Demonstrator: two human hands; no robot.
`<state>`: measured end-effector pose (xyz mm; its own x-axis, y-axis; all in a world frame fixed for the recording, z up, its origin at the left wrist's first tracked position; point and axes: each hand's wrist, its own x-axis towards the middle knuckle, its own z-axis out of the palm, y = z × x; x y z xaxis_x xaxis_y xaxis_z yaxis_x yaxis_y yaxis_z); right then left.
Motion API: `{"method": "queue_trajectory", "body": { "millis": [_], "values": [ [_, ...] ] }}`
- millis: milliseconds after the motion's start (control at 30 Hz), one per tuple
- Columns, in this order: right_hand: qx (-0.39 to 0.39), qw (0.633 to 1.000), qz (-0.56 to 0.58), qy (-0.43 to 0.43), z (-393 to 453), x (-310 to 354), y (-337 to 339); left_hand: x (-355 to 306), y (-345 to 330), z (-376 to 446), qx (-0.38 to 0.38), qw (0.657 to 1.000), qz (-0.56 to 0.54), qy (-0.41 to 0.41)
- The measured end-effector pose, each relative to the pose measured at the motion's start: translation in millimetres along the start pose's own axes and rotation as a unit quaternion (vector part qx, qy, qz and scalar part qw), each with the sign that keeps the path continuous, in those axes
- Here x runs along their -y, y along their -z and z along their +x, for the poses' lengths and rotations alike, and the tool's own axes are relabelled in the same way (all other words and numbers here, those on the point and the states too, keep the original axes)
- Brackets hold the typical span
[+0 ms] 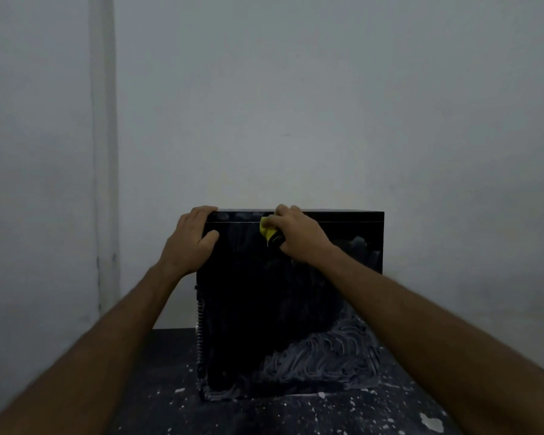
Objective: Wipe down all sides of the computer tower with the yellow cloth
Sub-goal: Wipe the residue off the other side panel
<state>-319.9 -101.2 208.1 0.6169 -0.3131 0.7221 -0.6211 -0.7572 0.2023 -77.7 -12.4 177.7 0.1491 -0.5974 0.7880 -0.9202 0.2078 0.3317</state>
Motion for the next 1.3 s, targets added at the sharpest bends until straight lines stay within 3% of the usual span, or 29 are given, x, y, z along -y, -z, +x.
{"method": "queue_trajectory", "body": {
  "millis": [133,267,400,533,667,800,933,1067,1200,1300],
  "values": [
    [-0.044,0.997,-0.004,-0.066,8.9,-0.4,7.8,1.1,1.6,0.3,0.005,1.0,-0.003,0.0],
    [0.016,0.998,-0.042,0.033,6.0,8.2,4.5,3.7,4.0,2.4,0.016,1.0,-0.01,-0.002],
    [-0.046,0.998,-0.026,-0.041,14.3,8.0,10.1,5.9,5.8,5.0,0.021,0.999,-0.025,0.004],
    [0.036,0.995,-0.056,0.068,11.8,18.4,6.7,5.2,7.5,5.3,0.025,0.999,-0.024,0.006],
    [-0.044,0.999,-0.028,-0.017,15.3,20.7,2.0,2.4,6.7,4.4,0.021,1.0,-0.02,0.009],
    [0.009,0.997,-0.04,0.063,10.1,28.9,-7.6,0.3,10.3,4.2,0.029,0.999,-0.019,0.011],
    [-0.051,0.998,-0.014,-0.03,19.3,29.8,-4.0,-1.3,9.7,3.0,0.026,0.999,-0.016,0.012],
    [0.019,0.998,-0.031,0.059,16.3,31.7,-2.2,-1.5,10.7,2.7,0.03,0.999,-0.016,0.009],
    [-0.047,0.998,-0.027,-0.019,26.4,33.8,2.3,-6.9,11.6,1.1,0.031,0.999,-0.017,0.019],
    [-0.003,0.996,-0.05,0.072,26.8,43.5,-5.7,-5.0,15.8,-0.3,0.044,0.998,-0.024,0.027]
  ]
}}
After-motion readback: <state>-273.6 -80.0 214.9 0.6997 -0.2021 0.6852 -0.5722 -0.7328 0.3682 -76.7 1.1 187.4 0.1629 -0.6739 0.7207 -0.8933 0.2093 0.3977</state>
